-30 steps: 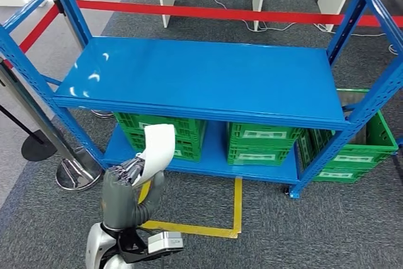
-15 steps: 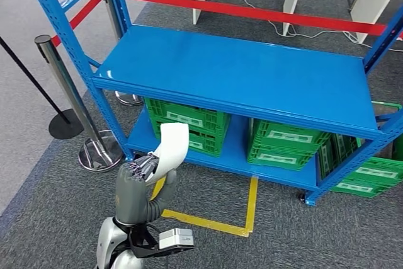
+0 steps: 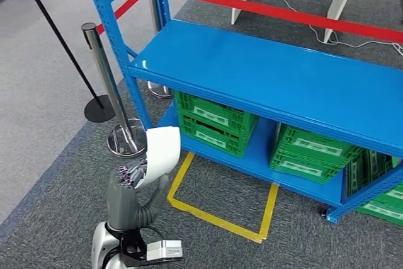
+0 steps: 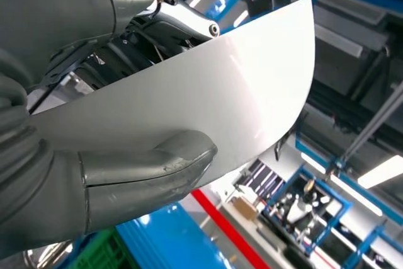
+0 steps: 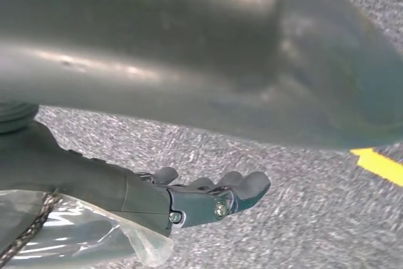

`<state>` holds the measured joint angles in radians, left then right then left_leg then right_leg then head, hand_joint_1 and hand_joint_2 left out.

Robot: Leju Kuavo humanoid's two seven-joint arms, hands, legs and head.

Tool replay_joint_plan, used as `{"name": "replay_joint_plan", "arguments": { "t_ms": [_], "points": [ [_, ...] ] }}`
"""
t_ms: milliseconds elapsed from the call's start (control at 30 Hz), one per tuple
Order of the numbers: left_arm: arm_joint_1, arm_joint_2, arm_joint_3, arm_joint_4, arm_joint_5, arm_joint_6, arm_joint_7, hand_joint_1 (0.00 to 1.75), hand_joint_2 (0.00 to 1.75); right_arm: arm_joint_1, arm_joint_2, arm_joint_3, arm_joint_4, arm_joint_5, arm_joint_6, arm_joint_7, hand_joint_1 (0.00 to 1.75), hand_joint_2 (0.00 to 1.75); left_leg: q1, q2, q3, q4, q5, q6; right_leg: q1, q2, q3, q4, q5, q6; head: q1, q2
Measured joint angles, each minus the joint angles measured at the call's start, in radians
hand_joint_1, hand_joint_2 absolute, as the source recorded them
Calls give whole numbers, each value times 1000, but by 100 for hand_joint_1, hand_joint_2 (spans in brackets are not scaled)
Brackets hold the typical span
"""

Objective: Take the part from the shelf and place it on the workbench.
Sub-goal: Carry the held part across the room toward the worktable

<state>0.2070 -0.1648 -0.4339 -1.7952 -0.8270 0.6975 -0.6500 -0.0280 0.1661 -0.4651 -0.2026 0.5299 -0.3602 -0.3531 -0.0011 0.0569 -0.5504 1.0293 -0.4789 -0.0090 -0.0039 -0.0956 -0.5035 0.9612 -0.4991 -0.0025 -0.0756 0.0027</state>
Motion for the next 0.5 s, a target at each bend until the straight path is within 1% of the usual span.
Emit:
{"name": "replay_joint_plan", "arguments": {
  "t_ms": [33,67,100,133,167,200,233,267,300,333,367,400,433,467,500],
  "points": [
    [-7,0,-3,1,3,0,1,175,175,0,1,-1,0,-2,-4,7,0,0,-4,16,16,-36,8,6,3,-10,0,1,-2,5,1,0],
    [-12,1,-5,1,6,0,2,175,175,1,1,-3,0,-4,-8,15,0,0,-8,23,18,-49,6,12,4,-20,1,2,-3,10,1,0],
    [-15,3,-7,2,9,0,4,175,175,1,1,-6,0,-8,-13,22,0,0,-10,11,15,-51,8,18,5,-32,1,2,-3,15,1,0],
    [-17,5,-9,2,10,0,7,175,175,1,1,-9,0,-12,-16,26,0,0,-9,0,13,-53,11,25,3,-32,-1,4,-6,22,1,0],
    [-21,7,-11,3,10,0,11,175,175,2,1,-12,0,-15,-18,27,0,0,-7,-11,12,-56,14,32,1,-15,-5,14,-16,28,2,0],
    [-26,9,-15,3,9,0,16,175,175,3,1,-16,0,-20,-20,28,0,0,-4,-22,11,-58,18,38,-1,13,-19,41,-36,33,3,0],
    [-33,10,-19,5,7,0,21,175,175,5,1,-21,0,-26,-22,31,0,0,-2,-34,10,-60,22,44,-4,47,-44,93,-66,37,6,0],
    [-42,13,-24,7,6,0,28,175,175,8,1,-28,0,-35,-24,39,0,0,-2,-46,7,-60,23,47,-5,74,-76,162,-101,38,7,0],
    [-54,15,-29,13,5,0,37,175,175,12,1,-36,0,-45,-26,52,0,0,-3,-61,4,-59,25,49,-5,86,-112,236,-131,39,8,0],
    [-67,18,-36,20,4,0,46,175,175,15,1,-46,0,-56,-27,66,0,0,-4,-76,2,-59,26,51,-6,91,-141,290,-146,39,8,0],
    [-83,22,-44,31,3,-1,58,175,175,19,2,-57,0,-69,-27,81,0,0,-5,-92,1,-58,27,51,-6,93,-153,308,-140,39,8,0],
    [-104,25,-55,43,1,-1,70,175,175,21,2,-68,0,-80,-27,94,0,0,-5,-109,0,-56,27,51,-6,96,-145,283,-112,37,8,0],
    [-126,27,-66,56,0,-1,83,175,175,22,3,-80,0,-89,-27,103,0,0,-5,-125,0,-53,27,50,-6,104,-119,223,-71,35,8,0],
    [-150,30,-78,69,-1,-1,94,175,175,23,4,-90,0,-96,-27,112,0,0,-5,-138,0,-50,26,48,-8,123,-87,151,-35,33,8,0],
    [-173,33,-88,80,-2,-1,103,175,175,22,6,-100,0,-100,-27,120,0,0,-6,-151,-3,-45,25,44,-10,143,-59,87,-11,31,8,0]
  ]
}}
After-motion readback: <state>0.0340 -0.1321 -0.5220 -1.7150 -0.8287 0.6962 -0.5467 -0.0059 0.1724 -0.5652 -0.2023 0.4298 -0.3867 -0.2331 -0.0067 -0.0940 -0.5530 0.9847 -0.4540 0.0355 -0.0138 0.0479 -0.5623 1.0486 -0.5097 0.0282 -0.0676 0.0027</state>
